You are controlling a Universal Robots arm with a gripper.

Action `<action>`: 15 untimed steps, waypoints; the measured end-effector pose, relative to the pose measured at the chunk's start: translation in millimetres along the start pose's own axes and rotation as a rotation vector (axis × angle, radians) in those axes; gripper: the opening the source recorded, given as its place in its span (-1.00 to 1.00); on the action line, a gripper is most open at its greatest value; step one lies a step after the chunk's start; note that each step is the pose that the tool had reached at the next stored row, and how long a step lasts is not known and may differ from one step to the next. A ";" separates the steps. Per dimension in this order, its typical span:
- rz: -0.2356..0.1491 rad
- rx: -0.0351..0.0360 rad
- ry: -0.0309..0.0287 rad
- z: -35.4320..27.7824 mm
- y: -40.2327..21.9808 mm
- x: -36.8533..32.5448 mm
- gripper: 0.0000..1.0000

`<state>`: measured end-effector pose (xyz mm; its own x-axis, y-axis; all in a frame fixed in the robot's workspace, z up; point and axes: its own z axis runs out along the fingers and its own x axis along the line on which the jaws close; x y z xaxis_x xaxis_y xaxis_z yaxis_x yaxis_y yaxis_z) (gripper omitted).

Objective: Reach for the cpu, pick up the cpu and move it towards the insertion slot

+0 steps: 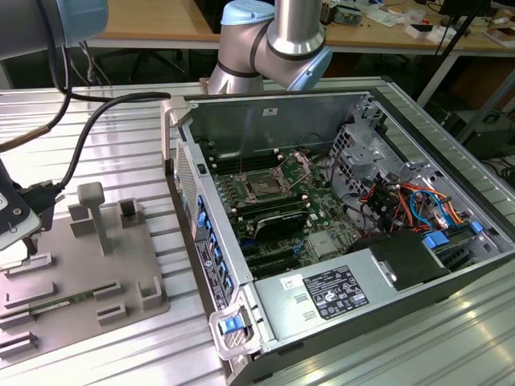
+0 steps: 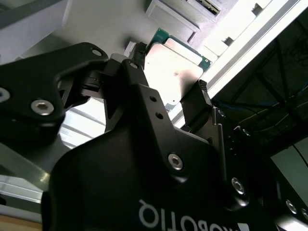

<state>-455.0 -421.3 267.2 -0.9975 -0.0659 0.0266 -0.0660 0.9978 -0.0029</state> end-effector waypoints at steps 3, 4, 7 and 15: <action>0.000 0.0001 0.0002 -1.0 0.0 0.0 0.09; 0.000 0.0000 0.0001 -1.0 0.0 0.0 0.09; 0.000 0.0000 0.0002 -1.2 0.0 0.0 0.09; 0.000 0.0001 0.0003 -7.0 0.0 0.2 0.09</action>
<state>-455.0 -421.3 274.2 -0.9975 -0.0659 0.0269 -0.0660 0.9978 -0.0029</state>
